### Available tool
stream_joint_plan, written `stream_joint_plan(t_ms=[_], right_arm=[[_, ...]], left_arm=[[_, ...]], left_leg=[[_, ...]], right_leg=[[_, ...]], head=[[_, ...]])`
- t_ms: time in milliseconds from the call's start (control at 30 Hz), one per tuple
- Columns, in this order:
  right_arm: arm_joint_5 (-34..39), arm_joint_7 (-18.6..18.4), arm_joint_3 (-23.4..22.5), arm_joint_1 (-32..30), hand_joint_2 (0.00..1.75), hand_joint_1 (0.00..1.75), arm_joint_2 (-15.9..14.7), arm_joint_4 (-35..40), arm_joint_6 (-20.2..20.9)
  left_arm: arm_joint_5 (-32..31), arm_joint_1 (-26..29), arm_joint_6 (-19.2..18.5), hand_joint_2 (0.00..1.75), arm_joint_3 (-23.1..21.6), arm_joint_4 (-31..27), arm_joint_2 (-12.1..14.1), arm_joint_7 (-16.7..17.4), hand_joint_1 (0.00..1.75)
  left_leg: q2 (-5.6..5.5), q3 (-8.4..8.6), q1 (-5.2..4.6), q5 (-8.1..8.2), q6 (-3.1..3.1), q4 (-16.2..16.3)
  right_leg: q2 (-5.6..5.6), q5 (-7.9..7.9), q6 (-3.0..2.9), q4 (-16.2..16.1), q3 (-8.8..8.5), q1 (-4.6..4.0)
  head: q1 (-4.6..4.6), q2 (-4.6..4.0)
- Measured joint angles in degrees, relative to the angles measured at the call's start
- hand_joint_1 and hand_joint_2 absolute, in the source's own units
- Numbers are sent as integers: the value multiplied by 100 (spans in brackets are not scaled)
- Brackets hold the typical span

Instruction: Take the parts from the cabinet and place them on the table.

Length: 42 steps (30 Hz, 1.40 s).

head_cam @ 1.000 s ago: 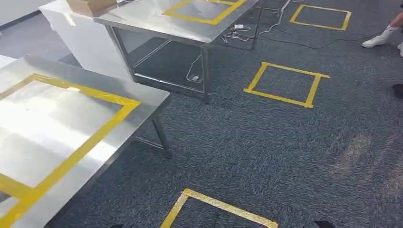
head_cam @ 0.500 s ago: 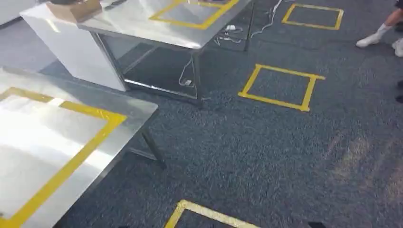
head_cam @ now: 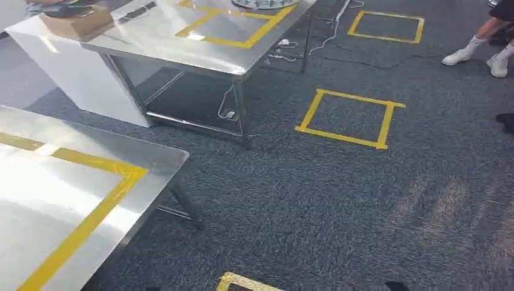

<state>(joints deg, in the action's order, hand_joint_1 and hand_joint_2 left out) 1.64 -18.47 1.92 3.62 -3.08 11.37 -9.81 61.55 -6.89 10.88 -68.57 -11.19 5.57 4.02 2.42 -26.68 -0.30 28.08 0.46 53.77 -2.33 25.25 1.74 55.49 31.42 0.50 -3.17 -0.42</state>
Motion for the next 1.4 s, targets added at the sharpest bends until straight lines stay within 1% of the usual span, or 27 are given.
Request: stream_joint_plan(t_ms=[67,133,233,300,367,400,433,467,533,600,633,667,733,767,800,833,900,933,967,1000,1100,1133,1200,1267,1300,1333,1400], right_arm=[[0,0,0,-2,0,0,0,-4,-2],[0,0,0,-17,0,0,0,-4,-2],[0,7,0,-13,0,0,0,-7,-2],[0,13,0,-14,0,0,0,-7,-2],[24,13,0,-14,0,0,0,-9,-4],[42,13,0,-16,0,0,0,-9,-7],[57,20,0,-17,0,0,2,-13,-11],[65,33,0,2,0,0,2,-13,-18],[76,50,0,-1,0,0,0,-15,-31],[81,57,0,-17,0,0,0,-33,-35],[81,61,0,-31,0,0,-2,-33,-37],[81,63,0,-25,0,0,-2,-33,-39],[81,61,0,-18,0,0,-11,-33,-42],[81,55,0,-18,0,0,-11,-33,-42],[81,52,0,-20,0,0,-11,-35,-39],[81,46,0,-22,0,0,-11,-35,-39],[81,48,0,-21,0,0,-15,-33,-39],[81,57,2,-14,0,0,-17,-33,-39],[81,63,4,1,0,0,-17,-33,-39],[81,63,4,2,0,0,-17,-33,-39],[81,66,18,8,0,0,-31,-35,-46],[81,63,20,7,0,0,-31,-33,-48],[81,59,22,8,0,0,-35,-35,-50],[81,46,24,8,0,0,-42,-35,-50],[81,44,24,6,0,0,-42,-35,-50],[81,39,24,3,0,0,-42,-35,-50],[83,35,26,5,0,0,-42,-35,-50]], left_arm=[[-4,-8,0,0,0,0,0,11,0],[-7,-7,0,0,0,0,4,15,0],[-7,2,0,0,0,-2,0,17,0],[-11,13,0,0,-2,-2,-9,18,0],[-20,19,0,0,-2,0,-11,15,0],[-35,17,0,0,-2,0,-11,9,0],[-37,16,-17,0,-2,0,2,4,0],[-39,10,-33,0,-2,0,7,4,0],[-42,-13,-68,0,-2,0,4,26,0],[-42,-18,-77,0,-2,0,-7,42,0],[-42,-24,-76,0,-4,0,-22,53,0],[-42,-20,-76,0,-4,0,-22,59,0],[-46,-11,-63,0,-4,0,-22,50,0],[-52,-5,-44,0,-4,0,-22,39,0],[-55,-2,-20,0,-4,0,-22,33,0],[-55,-2,-20,0,-11,0,-26,31,0],[-50,-5,-20,0,-13,0,-39,26,0],[-42,-16,-20,0,-13,0,-46,22,0],[-39,-12,-17,0,-13,0,-46,20,0],[-35,-12,-17,0,-13,0,-48,20,0],[-28,-23,-20,0,-15,0,-50,20,0],[-26,-23,-22,0,-15,0,-50,22,0],[-26,-12,-26,0,-17,0,-61,22,0],[-24,7,-31,0,-20,0,-68,22,0],[-24,17,-31,0,-20,0,-72,22,0],[-24,24,-31,0,-22,0,-72,22,0],[-24,19,-31,0,-24,0,-72,20,0]], left_leg=[[99,39,1,28,-42,-15],[-71,-49,31,244,-108,259],[-186,-870,46,865,-145,1790],[-194,-1132,47,777,-135,2067],[-228,-856,47,179,-78,1267],[-320,-609,44,-165,-32,650],[-556,-452,40,-299,24,199],[-564,-421,39,-299,17,113],[-508,-441,8,-301,16,138],[-416,-420,44,-361,87,33],[-350,-404,55,-395,114,-9],[-325,-423,46,-385,155,-37],[-224,-461,33,-399,160,-35],[-169,-473,33,-408,159,-32],[-119,-481,33,-417,152,-30],[-65,-487,33,-426,143,-27],[25,-494,35,-437,124,-12],[62,-487,24,-437,99,12],[89,-497,5,-442,68,15],[119,-472,5,-446,42,24],[216,-480,1,-464,-67,41],[122,-514,24,-385,-107,140],[-139,-837,40,162,-150,880],[-187,-1229,48,607,-165,1855],[-194,-1288,48,616,-160,2054],[-198,-1210,47,495,-144,1942],[-249,-702,45,-35,-83,1016]], right_leg=[[103,5,-70,-13,2,-9],[169,8,-135,-36,-35,26],[286,31,-193,-37,-31,13],[399,43,-202,-37,-55,5],[526,60,-190,-37,-113,0],[578,63,-176,-36,-141,-1],[617,64,-171,-40,-138,16],[673,70,-137,-12,-110,-27],[732,40,-65,-32,-76,25],[782,28,19,-54,-72,5],[559,126,26,37,-49,12],[390,410,43,358,85,-2],[313,926,76,1341,485,6],[306,1048,93,1708,615,9],[299,1016,106,1796,619,15],[284,846,110,1564,455,26],[198,414,107,516,-176,40],[45,308,98,-58,-533,43],[6,351,45,-152,-595,-16],[30,262,-9,-105,-508,-34],[146,280,-135,-193,-433,-7],[167,246,-170,-210,-434,14],[231,211,-214,-209,-369,14],[300,183,-229,-204,-314,-5],[357,173,-227,-202,-305,-12],[411,169,-222,-202,-307,-13],[534,170,-216,-199,-346,-16]], head=[[0,0],[-20,0],[-20,0],[-20,0],[-20,0],[-20,0],[-20,0],[-20,0],[-19,0],[-17,0],[-17,0],[-11,0],[-11,0],[-11,0],[-11,0],[-9,0],[-11,0],[-11,0],[-9,0],[-20,0],[-17,0],[-17,0],[-17,0],[-17,0],[-17,0],[-17,0],[-17,0]])
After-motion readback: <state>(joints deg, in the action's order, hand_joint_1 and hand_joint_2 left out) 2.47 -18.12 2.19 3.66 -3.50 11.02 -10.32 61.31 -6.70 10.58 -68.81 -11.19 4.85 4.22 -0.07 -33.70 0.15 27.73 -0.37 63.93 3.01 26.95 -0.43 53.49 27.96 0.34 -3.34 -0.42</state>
